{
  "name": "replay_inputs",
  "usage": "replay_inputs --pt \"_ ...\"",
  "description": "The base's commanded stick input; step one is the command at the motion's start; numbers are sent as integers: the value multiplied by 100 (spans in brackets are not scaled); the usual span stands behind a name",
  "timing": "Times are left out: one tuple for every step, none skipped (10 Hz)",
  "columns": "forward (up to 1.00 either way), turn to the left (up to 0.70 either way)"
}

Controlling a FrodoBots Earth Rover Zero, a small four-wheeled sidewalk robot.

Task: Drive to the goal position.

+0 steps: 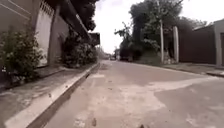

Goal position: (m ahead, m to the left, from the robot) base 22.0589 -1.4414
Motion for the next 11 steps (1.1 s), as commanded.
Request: replay_inputs --pt "70 0" --pt "70 0" --pt "70 0" --pt "70 0" --pt "70 0" --pt "70 0" --pt "70 0" --pt "70 0" --pt "70 0" --pt "70 0" --pt "70 0"
